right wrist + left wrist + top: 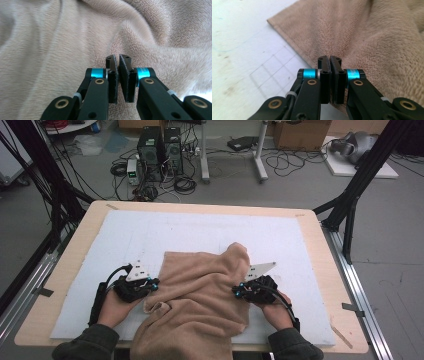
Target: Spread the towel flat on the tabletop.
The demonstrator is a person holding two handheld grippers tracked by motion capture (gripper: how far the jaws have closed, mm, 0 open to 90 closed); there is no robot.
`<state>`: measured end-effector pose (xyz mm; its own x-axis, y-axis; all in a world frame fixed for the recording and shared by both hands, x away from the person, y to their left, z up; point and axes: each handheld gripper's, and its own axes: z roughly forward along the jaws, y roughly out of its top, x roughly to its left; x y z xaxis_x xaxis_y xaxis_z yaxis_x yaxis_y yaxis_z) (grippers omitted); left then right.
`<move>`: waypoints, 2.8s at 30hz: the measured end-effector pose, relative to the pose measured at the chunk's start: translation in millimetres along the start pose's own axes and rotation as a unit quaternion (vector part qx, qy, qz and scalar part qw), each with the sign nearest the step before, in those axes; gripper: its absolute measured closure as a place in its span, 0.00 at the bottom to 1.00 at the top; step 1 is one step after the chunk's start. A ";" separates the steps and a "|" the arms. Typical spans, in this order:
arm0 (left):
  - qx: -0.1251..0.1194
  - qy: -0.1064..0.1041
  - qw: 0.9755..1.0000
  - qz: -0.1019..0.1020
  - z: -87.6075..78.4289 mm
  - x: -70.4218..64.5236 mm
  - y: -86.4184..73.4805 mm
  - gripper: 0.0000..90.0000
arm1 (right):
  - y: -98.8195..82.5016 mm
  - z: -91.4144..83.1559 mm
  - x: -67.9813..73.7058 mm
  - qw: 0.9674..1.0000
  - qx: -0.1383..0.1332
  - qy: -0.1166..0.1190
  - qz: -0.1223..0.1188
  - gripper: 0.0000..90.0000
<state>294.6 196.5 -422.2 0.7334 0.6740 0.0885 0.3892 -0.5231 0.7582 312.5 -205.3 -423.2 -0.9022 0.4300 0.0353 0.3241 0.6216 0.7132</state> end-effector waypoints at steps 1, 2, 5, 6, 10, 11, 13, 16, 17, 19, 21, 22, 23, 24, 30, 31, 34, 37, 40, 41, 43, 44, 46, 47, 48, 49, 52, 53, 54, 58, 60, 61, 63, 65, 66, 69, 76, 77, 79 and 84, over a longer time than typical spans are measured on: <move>-0.007 -0.006 1.000 -0.008 -5.8 -0.6 -3.8 0.97 | 0.9 -2.1 3.4 1.000 -0.004 0.003 -0.005 0.95; -0.010 -0.009 1.000 -0.011 -9.1 -1.3 -6.4 0.97 | 1.3 -7.4 11.6 1.000 -0.008 0.009 -0.011 0.95; -0.015 -0.008 1.000 -0.017 -19.3 -5.4 -17.6 0.97 | -2.5 -14.2 26.9 0.999 -0.005 0.022 -0.023 0.95; -0.015 -0.009 1.000 -0.018 -21.4 -6.6 -19.6 0.97 | -2.5 -14.2 26.9 0.999 -0.005 0.022 -0.023 0.95; -0.021 -0.020 1.000 -0.010 -35.4 -15.6 -24.6 0.96 | -9.2 -26.4 51.4 0.998 0.007 0.051 -0.042 0.94; -0.021 -0.020 1.000 -0.010 -35.4 -15.6 -24.6 0.96 | -9.3 -29.3 55.3 0.997 0.008 0.055 -0.046 0.91; -0.024 -0.022 0.999 -0.008 -38.5 -14.4 -21.2 0.91 | -7.3 -36.5 56.0 0.997 -0.007 0.058 -0.044 0.85; -0.042 -0.031 0.998 -0.019 -39.7 -4.2 -10.6 0.79 | -2.6 -43.8 50.9 0.998 -0.020 0.050 -0.042 0.78; -0.048 -0.035 0.998 -0.022 -39.0 0.2 -6.1 0.74 | -0.1 -46.3 46.0 0.998 -0.025 0.042 -0.038 0.75; -0.060 -0.039 0.997 -0.032 -34.6 8.5 3.2 0.66 | 7.3 -46.7 25.8 0.999 -0.043 0.026 -0.017 0.66; -0.057 -0.033 0.997 -0.041 -19.5 19.6 13.6 0.62 | 11.2 -39.7 8.0 0.999 -0.047 0.011 -0.001 0.58; -0.057 -0.033 0.997 -0.041 -19.5 19.6 13.6 0.61 | 11.2 -39.7 8.0 0.999 -0.047 0.011 -0.001 0.58; -0.047 -0.018 0.998 -0.032 -10.8 22.1 15.7 0.61 | 11.5 -36.5 2.4 0.999 -0.043 0.004 0.006 0.58; -0.032 -0.012 0.999 -0.034 1.6 26.0 16.2 0.61 | 9.9 -26.2 -10.8 0.999 -0.038 -0.010 0.022 0.58; 0.015 -0.019 0.999 -0.048 31.7 33.9 11.1 0.61 | 4.4 4.2 -33.2 0.997 0.026 -0.046 0.051 0.51; 0.019 -0.026 0.998 -0.049 34.2 34.5 10.2 0.59 | 4.0 6.7 -34.2 0.997 0.035 -0.051 0.053 0.50; 0.031 -0.043 0.997 -0.052 38.9 35.2 6.6 0.57 | 0.5 13.8 -35.7 0.996 0.055 -0.052 0.055 0.51; 0.031 -0.037 0.998 -0.049 39.2 34.5 6.2 0.62 | 0.4 13.4 -34.2 0.996 0.057 -0.052 0.047 0.58; 0.033 -0.025 0.997 -0.060 39.6 35.0 6.8 0.69 | 1.0 14.2 -33.4 0.996 0.056 -0.048 0.045 0.64; 0.032 -0.024 0.997 -0.065 39.9 36.0 6.8 0.77 | 1.4 14.6 -34.5 0.997 0.054 -0.044 0.046 0.72; 0.034 -0.019 0.996 -0.078 40.0 38.1 7.1 0.84 | 1.4 14.9 -36.8 0.997 0.051 -0.041 0.046 0.77; 0.034 -0.019 0.996 -0.081 40.5 38.5 7.5 0.84 | 1.4 14.9 -36.8 0.997 0.051 -0.041 0.046 0.77; 0.036 -0.011 0.996 -0.078 41.6 36.9 8.9 0.93 | 2.1 15.5 -39.9 0.997 0.050 -0.029 0.046 0.90; 0.043 -0.003 0.997 -0.069 42.2 34.3 11.4 0.94 | 2.5 16.2 -41.3 0.998 0.049 -0.021 0.043 0.92; 0.043 -0.003 0.997 -0.069 42.2 34.3 11.4 0.95 | 2.5 16.2 -41.3 0.998 0.049 -0.021 0.043 0.92; 0.046 0.000 0.997 -0.064 42.2 33.2 12.5 0.95 | 2.7 16.3 -42.0 0.998 0.049 -0.018 0.044 0.92; 0.045 0.005 0.997 -0.062 41.6 31.4 13.1 0.96 | 2.8 15.2 -45.1 0.998 0.046 -0.001 0.052 0.94; 0.046 0.002 0.997 -0.058 40.7 31.9 13.5 0.96 | 2.7 14.8 -45.4 0.998 0.044 0.007 0.054 0.94; 0.044 0.003 0.997 -0.064 39.1 32.6 14.1 0.96 | 2.7 13.7 -46.1 0.997 0.042 0.017 0.055 0.94; 0.021 0.016 0.997 -0.070 28.3 43.4 27.7 0.96 | 9.9 6.5 -53.5 0.997 0.039 0.038 0.052 0.95; -0.028 0.077 0.995 -0.058 17.2 56.5 58.1 0.96 | 37.1 -10.5 -67.0 0.999 0.020 0.009 0.039 0.95; -0.028 0.077 0.995 -0.058 17.2 56.5 58.1 0.96 | 50.5 -18.5 -72.1 0.999 0.009 -0.014 0.030 0.95; -0.066 0.114 0.990 -0.055 10.5 71.6 87.9 0.96 | 79.6 -34.8 -84.6 0.997 -0.019 -0.077 0.013 0.91; -0.099 0.181 0.977 -0.047 10.1 88.5 126.4 0.77 | 106.1 -46.2 -100.3 0.984 -0.043 -0.170 0.023 0.62; -0.099 0.181 0.977 -0.047 10.1 88.5 126.4 0.61 | 106.1 -46.2 -100.3 0.984 -0.043 -0.170 0.023 0.62; -0.081 0.143 0.985 -0.054 16.0 92.4 129.0 0.61 | 107.1 -44.6 -114.6 0.983 -0.059 -0.157 0.068 0.53; -0.031 0.065 0.996 -0.059 24.2 78.3 70.1 0.57 | 59.1 -17.7 -88.3 0.993 -0.022 -0.093 0.074 0.51; -0.028 0.058 0.996 -0.059 22.7 74.8 61.7 0.57 | 59.1 -17.7 -88.3 0.993 -0.022 -0.093 0.074 0.51; -0.022 0.035 0.997 -0.060 19.0 66.2 44.1 0.56 | 42.4 -14.5 -73.1 0.995 -0.029 -0.065 0.076 0.51; -0.006 -0.022 0.998 -0.064 8.7 47.2 18.5 0.54 | 29.6 -11.0 -47.4 0.998 -0.021 -0.035 0.053 0.51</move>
<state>341.4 214.1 -409.6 0.7021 0.7111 -0.0373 0.4740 -0.4276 0.7697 361.8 -214.5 -396.1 -0.8403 0.5384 0.0641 0.4039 0.5426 0.7366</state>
